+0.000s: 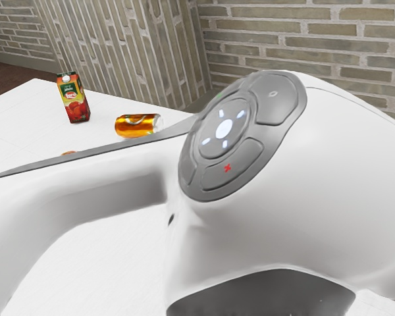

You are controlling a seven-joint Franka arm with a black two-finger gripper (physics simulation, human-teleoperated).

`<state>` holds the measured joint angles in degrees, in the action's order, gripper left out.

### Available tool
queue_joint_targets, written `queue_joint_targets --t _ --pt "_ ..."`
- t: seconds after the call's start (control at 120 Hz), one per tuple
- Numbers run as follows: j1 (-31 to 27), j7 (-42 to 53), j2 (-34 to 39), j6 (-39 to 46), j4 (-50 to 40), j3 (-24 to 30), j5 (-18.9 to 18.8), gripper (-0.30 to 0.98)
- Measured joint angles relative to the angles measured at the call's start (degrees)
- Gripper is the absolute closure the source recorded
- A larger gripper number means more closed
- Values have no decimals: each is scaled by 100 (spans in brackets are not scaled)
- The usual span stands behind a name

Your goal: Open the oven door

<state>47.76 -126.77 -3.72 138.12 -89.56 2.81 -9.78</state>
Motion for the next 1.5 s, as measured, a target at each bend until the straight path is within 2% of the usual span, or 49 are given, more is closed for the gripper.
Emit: queue_joint_targets --t 0.7,1.5 --pt "-368 973 -923 10 966 -44 13 0" --pt "-527 1644 -1331 12 1154 -86 582 0"
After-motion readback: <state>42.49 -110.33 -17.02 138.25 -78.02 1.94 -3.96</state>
